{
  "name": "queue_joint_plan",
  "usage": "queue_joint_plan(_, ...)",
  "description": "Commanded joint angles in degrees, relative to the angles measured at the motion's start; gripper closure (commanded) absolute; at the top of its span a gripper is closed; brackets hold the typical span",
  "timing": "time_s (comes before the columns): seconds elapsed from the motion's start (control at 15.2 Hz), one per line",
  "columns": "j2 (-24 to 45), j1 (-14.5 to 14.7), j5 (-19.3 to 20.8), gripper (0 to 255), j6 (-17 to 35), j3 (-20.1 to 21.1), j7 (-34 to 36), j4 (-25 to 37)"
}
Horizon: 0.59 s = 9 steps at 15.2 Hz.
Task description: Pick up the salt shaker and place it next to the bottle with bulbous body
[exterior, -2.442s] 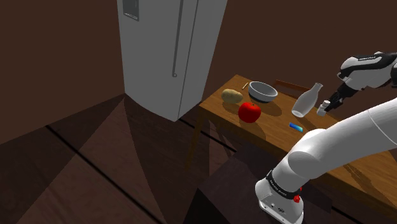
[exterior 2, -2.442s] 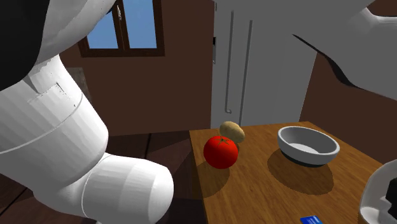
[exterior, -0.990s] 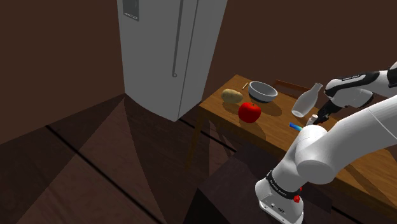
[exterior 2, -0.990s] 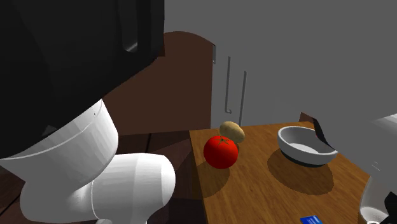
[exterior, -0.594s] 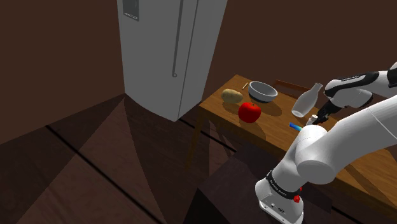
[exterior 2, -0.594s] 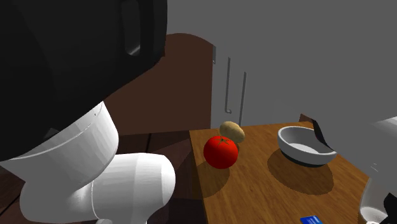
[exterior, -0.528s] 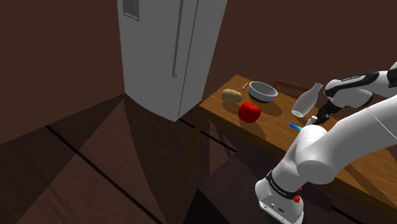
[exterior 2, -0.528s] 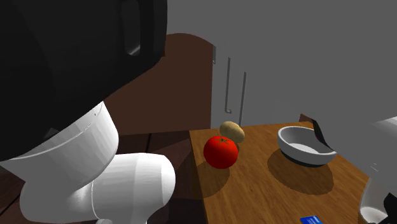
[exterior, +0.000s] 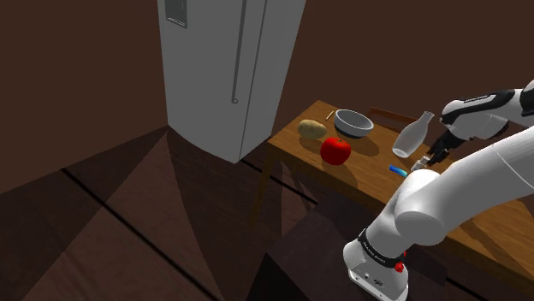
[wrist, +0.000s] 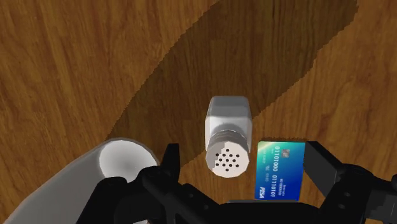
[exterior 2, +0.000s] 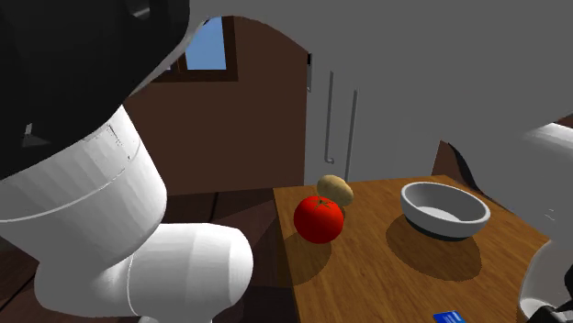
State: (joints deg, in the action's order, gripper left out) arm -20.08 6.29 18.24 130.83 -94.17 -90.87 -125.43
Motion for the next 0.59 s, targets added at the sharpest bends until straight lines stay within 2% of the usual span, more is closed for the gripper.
queue_joint_plan(0.0, 0.9, -6.0, -1.7, 0, -2.9, 6.3, -1.2, 0.9)
queue_joint_plan(0.53, 0.6, -6.0, -1.4, 0, -3.0, 6.3, -0.9, 1.0)
